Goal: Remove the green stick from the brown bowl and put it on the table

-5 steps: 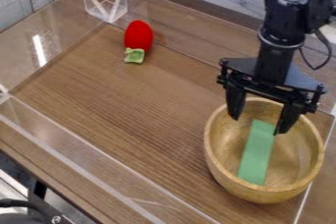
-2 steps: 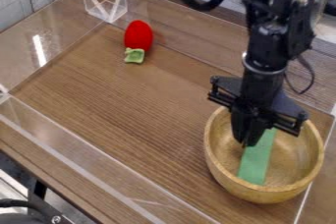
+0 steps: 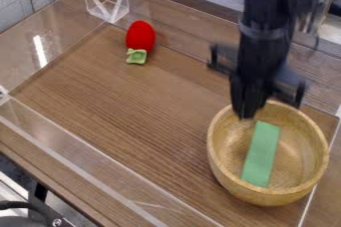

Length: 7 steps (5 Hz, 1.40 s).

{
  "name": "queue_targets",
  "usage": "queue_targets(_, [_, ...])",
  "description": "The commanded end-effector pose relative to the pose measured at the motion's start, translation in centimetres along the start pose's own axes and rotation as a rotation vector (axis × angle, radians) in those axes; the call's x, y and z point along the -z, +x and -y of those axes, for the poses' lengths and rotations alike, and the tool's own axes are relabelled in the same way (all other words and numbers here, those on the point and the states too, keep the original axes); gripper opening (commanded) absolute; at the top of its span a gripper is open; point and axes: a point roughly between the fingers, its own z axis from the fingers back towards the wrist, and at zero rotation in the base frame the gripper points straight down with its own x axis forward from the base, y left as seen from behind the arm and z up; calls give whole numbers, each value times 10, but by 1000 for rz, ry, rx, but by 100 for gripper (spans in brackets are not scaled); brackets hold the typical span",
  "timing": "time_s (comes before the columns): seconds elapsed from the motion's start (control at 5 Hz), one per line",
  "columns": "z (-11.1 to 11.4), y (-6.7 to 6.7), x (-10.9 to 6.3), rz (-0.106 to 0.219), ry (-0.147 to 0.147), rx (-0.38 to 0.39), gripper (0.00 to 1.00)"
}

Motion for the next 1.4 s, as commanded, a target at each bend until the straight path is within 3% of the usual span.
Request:
queue_targets(0.0, [9, 12, -26, 72, -10, 8, 0])
queue_targets(0.2, [20, 11, -11, 61, -20, 45, 100])
queue_targets(0.4, [24, 3, -6, 47, -29, 59, 100])
queue_targets(0.6, [22, -1, -11, 46, -28, 59, 0])
queue_targets(1.2, [24, -1, -13, 62, -18, 16, 0])
